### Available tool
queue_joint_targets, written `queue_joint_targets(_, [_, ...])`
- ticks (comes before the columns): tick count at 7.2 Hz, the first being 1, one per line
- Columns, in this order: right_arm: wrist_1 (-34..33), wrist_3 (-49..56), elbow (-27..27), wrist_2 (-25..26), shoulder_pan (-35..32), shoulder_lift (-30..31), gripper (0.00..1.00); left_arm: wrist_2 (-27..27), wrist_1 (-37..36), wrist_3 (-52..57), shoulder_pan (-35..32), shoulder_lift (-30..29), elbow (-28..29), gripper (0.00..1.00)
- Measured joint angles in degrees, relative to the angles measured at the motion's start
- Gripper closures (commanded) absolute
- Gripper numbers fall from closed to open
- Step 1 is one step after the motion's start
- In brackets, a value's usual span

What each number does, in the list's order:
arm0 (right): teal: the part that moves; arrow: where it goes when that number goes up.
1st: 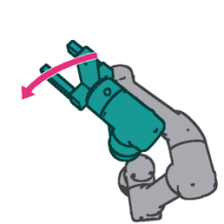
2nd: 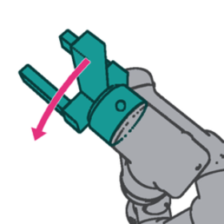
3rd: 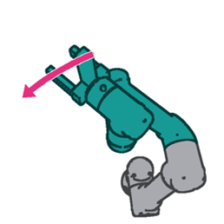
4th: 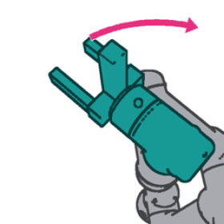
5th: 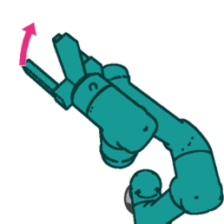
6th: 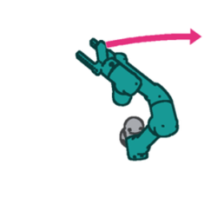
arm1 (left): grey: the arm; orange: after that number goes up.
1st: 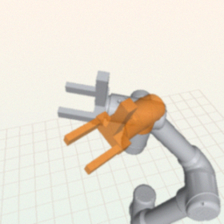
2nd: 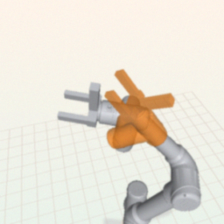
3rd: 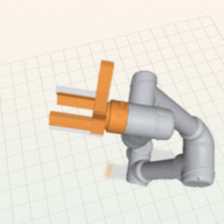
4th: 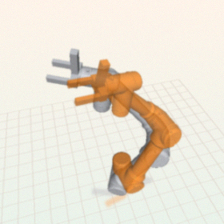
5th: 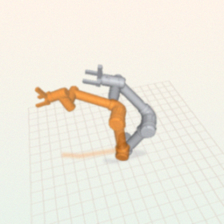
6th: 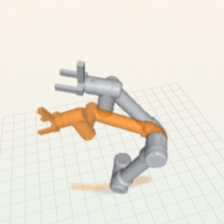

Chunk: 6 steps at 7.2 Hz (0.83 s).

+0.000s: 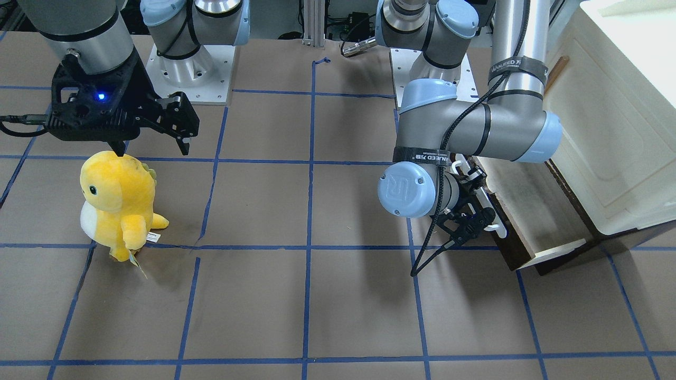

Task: Pull drawer sideways
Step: 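Keep pulling the drawer out of the box with the left gripper, then open the left gripper and lift it off the handle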

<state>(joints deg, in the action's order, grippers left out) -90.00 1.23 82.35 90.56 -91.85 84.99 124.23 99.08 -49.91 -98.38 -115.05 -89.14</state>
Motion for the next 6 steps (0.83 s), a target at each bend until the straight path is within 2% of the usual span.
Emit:
queue_joint_targets(2, [0.0,0.0,0.0,0.0,0.0,0.0,0.00,-0.4,0.9,-0.7,-0.4,-0.4,1.0,0.64])
queue_joint_targets(3, [0.0,0.0,0.0,0.0,0.0,0.0,0.00,-0.8,1.1,-1.2,-0.4,-0.4,1.4,0.41])
queue_joint_targets(4, [0.0,0.0,0.0,0.0,0.0,0.0,0.00,-0.9,1.2,-1.5,-0.5,-0.4,1.5,0.06])
queue_joint_targets(5, [0.0,0.0,0.0,0.0,0.0,0.0,0.00,-0.9,1.2,-1.6,-0.9,-0.1,1.6,0.00])
queue_joint_targets(6, [0.0,0.0,0.0,0.0,0.0,0.0,0.00,-1.1,1.0,-1.6,-1.8,0.5,1.9,0.00])
